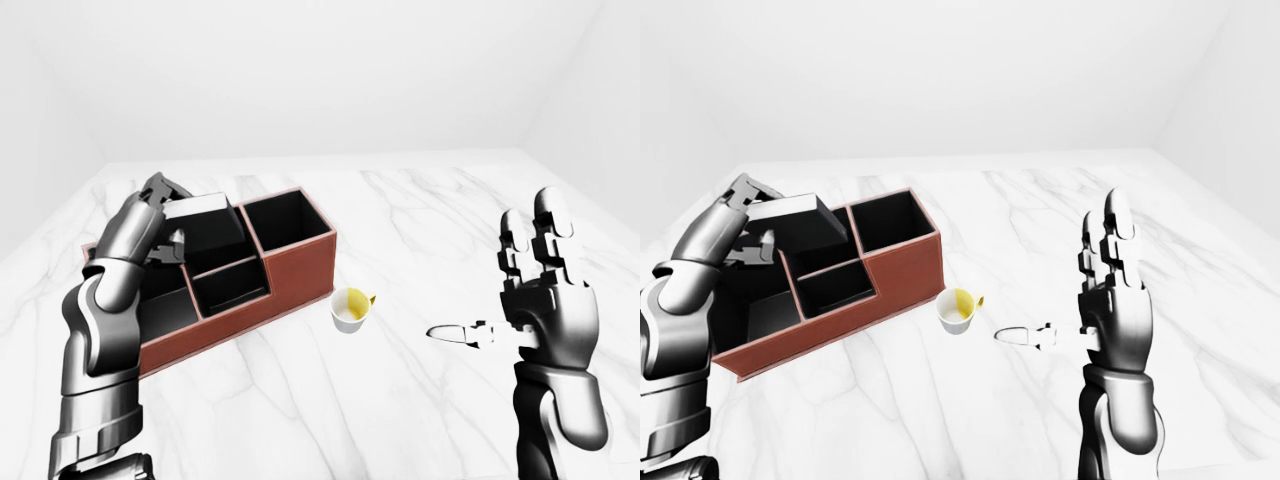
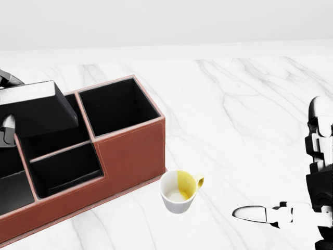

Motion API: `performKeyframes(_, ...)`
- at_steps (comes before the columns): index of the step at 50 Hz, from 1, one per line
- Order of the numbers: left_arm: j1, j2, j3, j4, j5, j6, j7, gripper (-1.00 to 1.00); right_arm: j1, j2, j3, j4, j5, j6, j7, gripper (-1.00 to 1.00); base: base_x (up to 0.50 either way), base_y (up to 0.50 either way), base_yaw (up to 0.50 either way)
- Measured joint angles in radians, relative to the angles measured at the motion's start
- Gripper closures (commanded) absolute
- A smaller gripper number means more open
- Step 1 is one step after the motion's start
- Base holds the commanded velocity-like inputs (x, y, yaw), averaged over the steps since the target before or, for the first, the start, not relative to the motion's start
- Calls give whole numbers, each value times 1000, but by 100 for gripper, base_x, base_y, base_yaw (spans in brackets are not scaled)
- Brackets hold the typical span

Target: Pick up the book and place it in the front compartment of the caddy.

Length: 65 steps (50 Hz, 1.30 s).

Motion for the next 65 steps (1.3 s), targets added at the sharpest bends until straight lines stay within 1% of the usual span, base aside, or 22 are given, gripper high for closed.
performKeyframes(10,7,4,6,20,-15,0,17,100,1,-1,6,-7,-2,0,-2,-100,0,0,0)
performKeyframes(22,-1,-2,-8,71,-19,0,52,100,6,0,1,-8,-1,0,2,-100,0,0,0)
performKeyframes(47,-55,-19,-60,261,-11,0,189,100,15,4,-7,-1,-1,0,9,-100,0,0,0)
performKeyframes(56,-76,-23,-77,329,-11,0,223,100,19,6,-10,2,1,0,12,-100,0,0,0)
performKeyframes(65,-113,-29,-98,375,-1,0,229,100,23,7,-14,1,3,0,15,-100,0,0,0)
